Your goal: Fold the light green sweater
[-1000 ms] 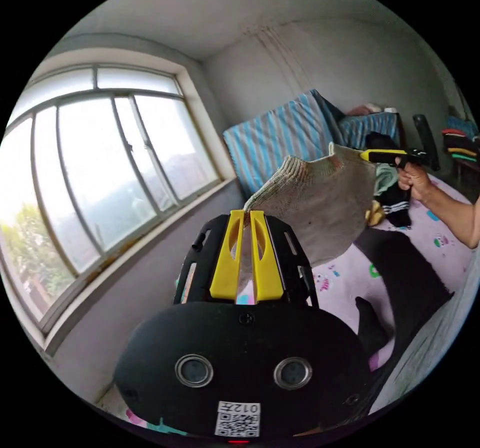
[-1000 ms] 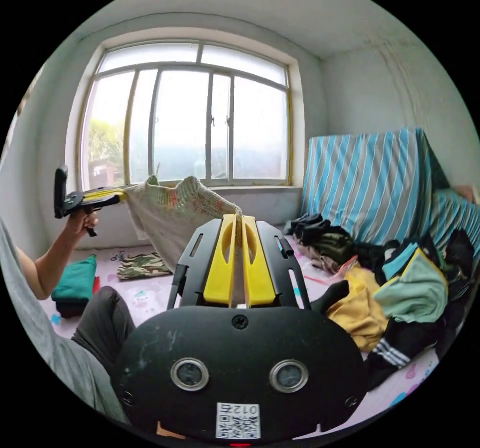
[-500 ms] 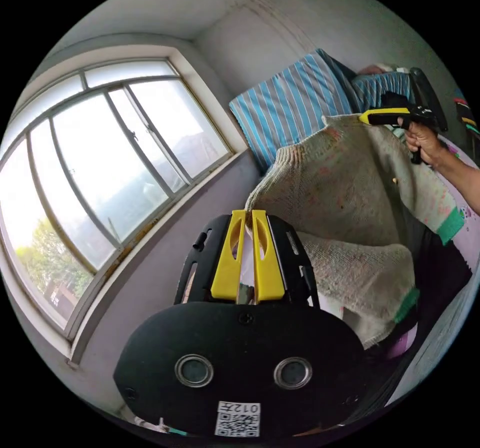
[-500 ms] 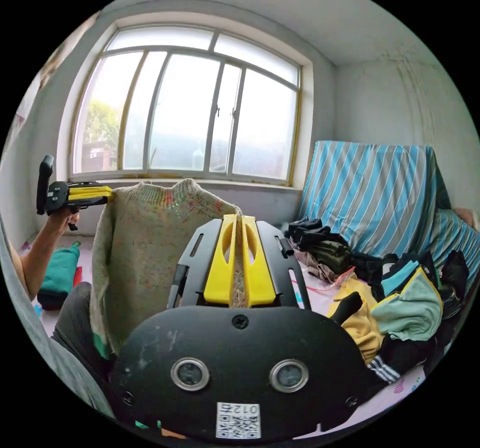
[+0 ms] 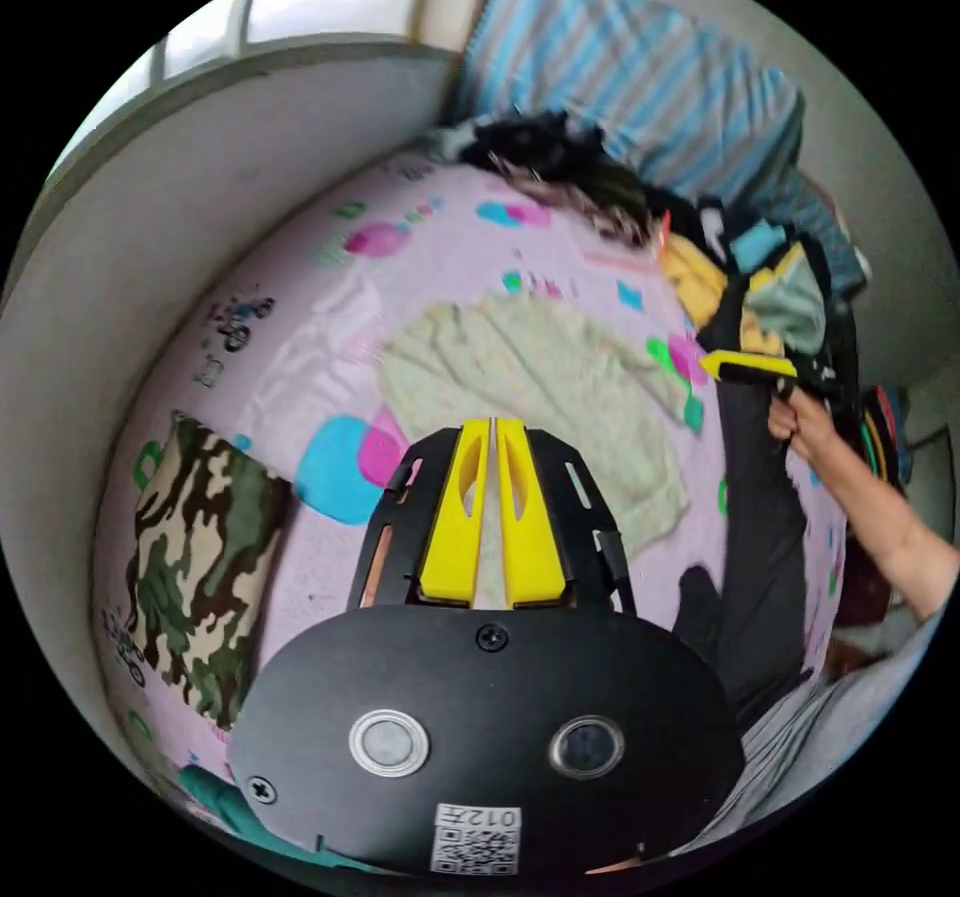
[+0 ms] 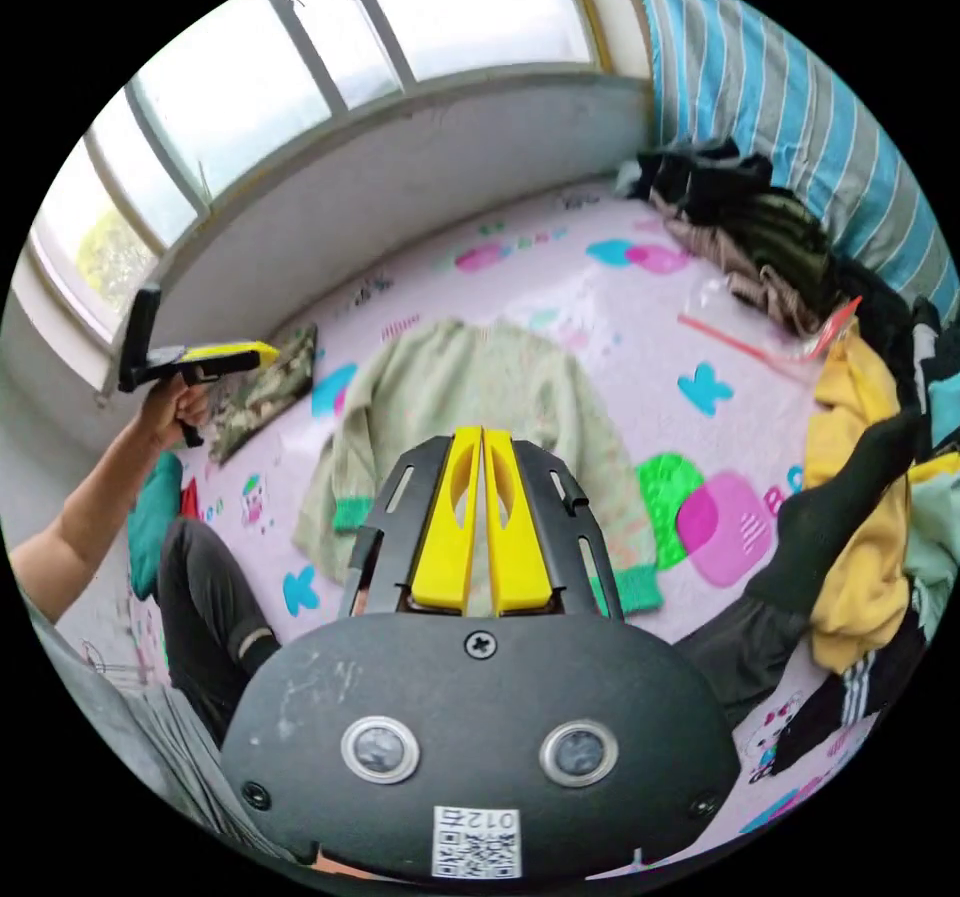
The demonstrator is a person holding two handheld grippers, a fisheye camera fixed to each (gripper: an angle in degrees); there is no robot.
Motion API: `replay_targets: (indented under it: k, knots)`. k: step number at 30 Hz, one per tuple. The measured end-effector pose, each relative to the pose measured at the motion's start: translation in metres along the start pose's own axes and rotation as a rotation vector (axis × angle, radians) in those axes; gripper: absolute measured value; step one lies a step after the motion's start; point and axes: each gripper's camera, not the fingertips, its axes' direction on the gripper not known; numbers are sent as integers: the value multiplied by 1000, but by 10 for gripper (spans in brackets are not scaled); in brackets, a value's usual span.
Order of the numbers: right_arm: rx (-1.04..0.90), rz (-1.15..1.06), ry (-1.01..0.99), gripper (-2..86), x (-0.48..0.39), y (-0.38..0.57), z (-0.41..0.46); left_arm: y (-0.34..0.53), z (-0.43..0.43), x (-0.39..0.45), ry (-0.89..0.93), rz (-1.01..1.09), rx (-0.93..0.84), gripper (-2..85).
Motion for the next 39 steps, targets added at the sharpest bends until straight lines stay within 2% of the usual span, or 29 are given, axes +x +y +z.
replay_targets:
  k: [3,7,8,9,13,16,20,25,28,31,33,39]
  knots:
    - [-132,0,-43,-8,-6,13,66,14,62,33,34,100,-195,7]
    - [-232,-70,59,-9,-20,8,123,28,114,40,-73,122,-380,6]
    - [-286,-102,81,-9,-24,5,142,27,107,35,-79,117,-323,6]
    - [-335,-134,125,-9,-27,4,160,26,108,31,-80,109,-340,6]
    - [-333,-225,173,-9,-37,-1,181,17,102,12,-98,123,-417,5]
    - [-439,-352,237,-9,-50,-5,202,20,96,-6,-51,136,-458,4]
    - [-513,-391,266,-9,-57,-8,227,29,84,-35,40,73,-438,1]
    - [-483,-443,347,-9,-61,-2,248,36,65,-70,223,-51,-427,3]
    - [-457,-390,330,-8,-48,-1,252,41,35,-86,194,-86,-343,4]
    - [-397,-258,223,-2,-28,-8,242,42,11,-98,136,-119,-266,5]
    - [-260,-215,156,11,-28,-12,224,40,6,-105,161,-145,-231,5]
    - [-235,-150,-113,63,-32,-32,258,34,9,-117,126,-221,-184,5]
